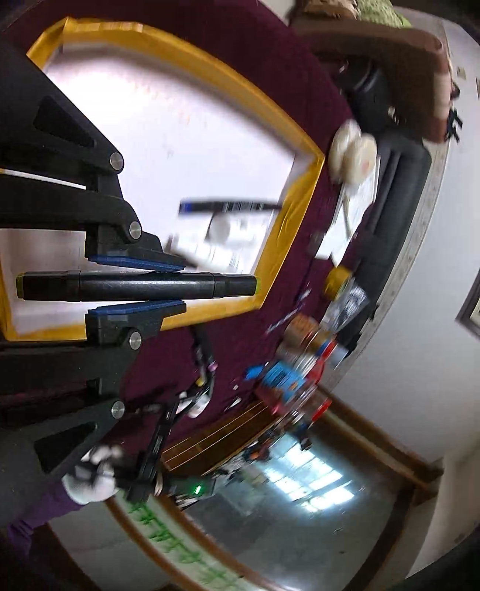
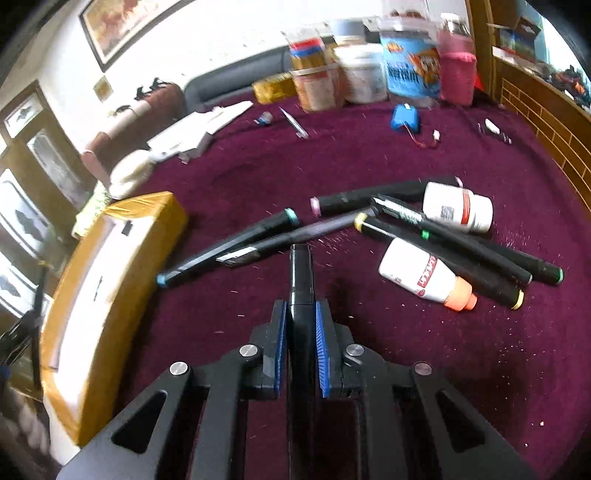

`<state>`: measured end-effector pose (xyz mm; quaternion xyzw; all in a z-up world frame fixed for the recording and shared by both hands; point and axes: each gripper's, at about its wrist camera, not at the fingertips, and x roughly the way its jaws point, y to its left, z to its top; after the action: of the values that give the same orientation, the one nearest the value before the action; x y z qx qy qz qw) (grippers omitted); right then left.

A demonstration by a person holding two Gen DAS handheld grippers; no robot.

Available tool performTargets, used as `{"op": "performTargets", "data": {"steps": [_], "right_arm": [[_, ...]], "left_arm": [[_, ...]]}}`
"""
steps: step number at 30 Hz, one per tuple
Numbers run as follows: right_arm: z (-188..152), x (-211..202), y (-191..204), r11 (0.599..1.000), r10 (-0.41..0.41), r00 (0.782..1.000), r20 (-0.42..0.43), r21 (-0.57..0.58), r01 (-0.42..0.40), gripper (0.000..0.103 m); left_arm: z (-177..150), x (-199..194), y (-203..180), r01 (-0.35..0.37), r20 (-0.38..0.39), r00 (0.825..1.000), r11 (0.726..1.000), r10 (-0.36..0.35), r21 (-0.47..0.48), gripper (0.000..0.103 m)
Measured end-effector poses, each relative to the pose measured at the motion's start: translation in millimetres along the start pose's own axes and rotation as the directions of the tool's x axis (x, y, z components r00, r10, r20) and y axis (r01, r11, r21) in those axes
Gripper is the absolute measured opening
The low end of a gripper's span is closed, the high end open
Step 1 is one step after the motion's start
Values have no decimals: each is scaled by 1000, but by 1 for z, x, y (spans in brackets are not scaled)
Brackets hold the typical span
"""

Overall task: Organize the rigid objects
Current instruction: 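Release the marker in the tray with the left gripper while the right gripper drops its marker there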

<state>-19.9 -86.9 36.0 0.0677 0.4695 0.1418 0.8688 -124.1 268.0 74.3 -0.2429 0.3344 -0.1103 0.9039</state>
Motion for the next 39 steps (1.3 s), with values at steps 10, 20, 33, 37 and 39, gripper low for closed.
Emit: {"op": "performTargets", "data": {"steps": [10,20,33,37,39], "right_arm": [[19,-30,58,958,288,958,4,8,-288,13],[39,40,153,902,433,889,-149,77,-426,14],[42,86,175,991,130,983,-133,-12,-132,14],[43,81,182,995,65,995,-80,-74,-71,23],[43,72,179,993,78,996,-54,-79,-82,32]], "left_arm": [[31,7,40,-130,-24,991,991,130,-3,13],[59,82,67,-202,-183,962,979,201,13,13],[61,81,72,-207,-163,966,978,199,-34,45],[61,66,64,-207,-123,972,978,202,-34,53],[61,56,58,-196,-106,976,980,191,-30,58]]}}
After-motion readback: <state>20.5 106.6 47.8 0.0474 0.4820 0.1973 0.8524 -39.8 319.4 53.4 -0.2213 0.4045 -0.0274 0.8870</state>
